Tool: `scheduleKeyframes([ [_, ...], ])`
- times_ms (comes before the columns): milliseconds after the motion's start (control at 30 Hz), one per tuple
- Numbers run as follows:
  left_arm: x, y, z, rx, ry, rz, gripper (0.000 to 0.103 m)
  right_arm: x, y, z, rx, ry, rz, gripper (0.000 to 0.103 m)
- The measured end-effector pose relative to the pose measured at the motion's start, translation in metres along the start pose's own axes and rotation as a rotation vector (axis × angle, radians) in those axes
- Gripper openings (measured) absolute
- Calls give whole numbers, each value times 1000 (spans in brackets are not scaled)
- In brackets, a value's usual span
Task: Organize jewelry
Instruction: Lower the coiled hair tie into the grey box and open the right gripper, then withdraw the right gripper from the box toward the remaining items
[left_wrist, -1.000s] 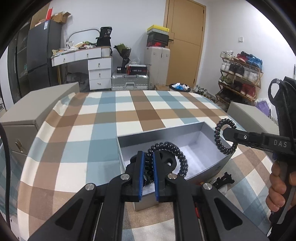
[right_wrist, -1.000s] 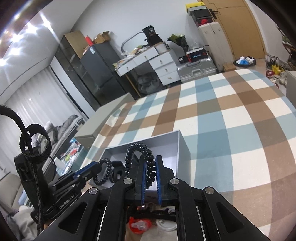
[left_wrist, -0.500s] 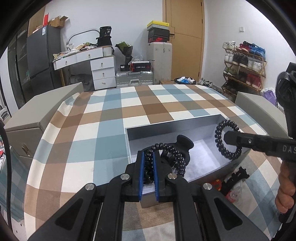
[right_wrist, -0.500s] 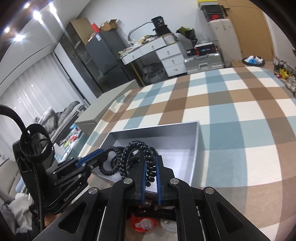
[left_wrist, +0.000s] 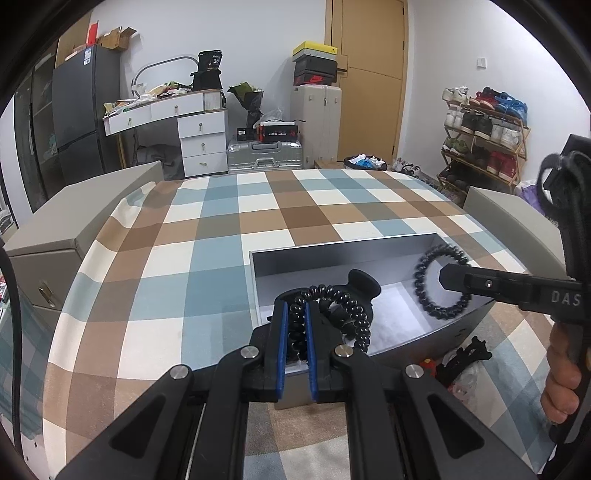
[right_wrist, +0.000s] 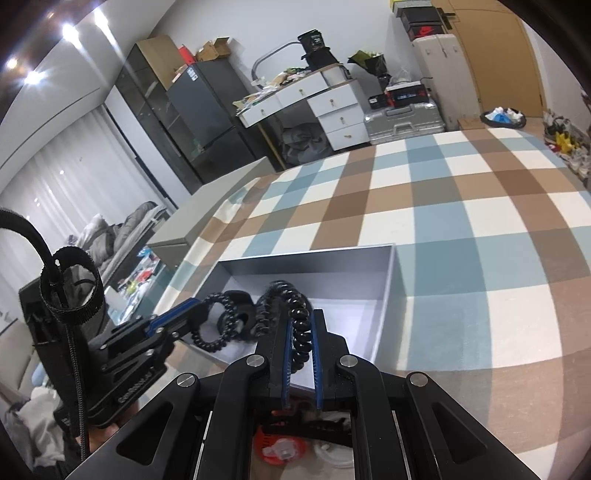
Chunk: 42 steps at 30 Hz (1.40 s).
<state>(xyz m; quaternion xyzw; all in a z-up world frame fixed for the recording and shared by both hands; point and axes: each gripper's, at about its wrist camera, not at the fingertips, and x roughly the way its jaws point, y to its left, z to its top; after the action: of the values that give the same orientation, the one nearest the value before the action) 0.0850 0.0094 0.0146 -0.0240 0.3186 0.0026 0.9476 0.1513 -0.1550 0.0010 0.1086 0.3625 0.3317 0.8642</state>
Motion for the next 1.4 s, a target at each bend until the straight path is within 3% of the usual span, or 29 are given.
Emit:
scheduleKeyframes([
  [400, -9, -10, 4, 27, -24, -51, 6, -16, 2, 6, 21, -42, 43, 12],
  [433, -9, -11, 4, 34, -22, -51, 8, -18, 2, 6, 20, -44, 42, 13],
  [500, -11, -14, 4, 50, -24, -43, 33, -20, 3, 7, 15, -38, 36, 21],
  [567, -14, -13, 4, 43, -42, -43, 46, -22, 5, 8, 3, -26, 20, 21],
  [633, -17, -11, 5, 22, -43, -47, 48, -26, 6, 8, -6, -26, 8, 25],
  [767, -21, -8, 4, 1, -36, -32, 69, -34, 7, 10, -10, -11, 11, 49],
  [867, -25, -9, 0, -5, -18, -44, 84, -41, 10, 9, -31, -1, -11, 77],
  [900, -27, -10, -2, 0, -16, -46, 85, -44, 12, 8, -41, 0, -20, 85],
  [1000, -34, -15, -8, 31, -13, -52, 88, -52, 15, 2, -81, 5, -69, 95],
  [1100, -38, -22, -11, 78, -16, -52, 102, -57, 15, -9, -105, 27, -111, 95],
  [1400, -40, -24, -21, 100, 13, -47, 102, -54, -4, -24, -93, 113, -158, 96],
])
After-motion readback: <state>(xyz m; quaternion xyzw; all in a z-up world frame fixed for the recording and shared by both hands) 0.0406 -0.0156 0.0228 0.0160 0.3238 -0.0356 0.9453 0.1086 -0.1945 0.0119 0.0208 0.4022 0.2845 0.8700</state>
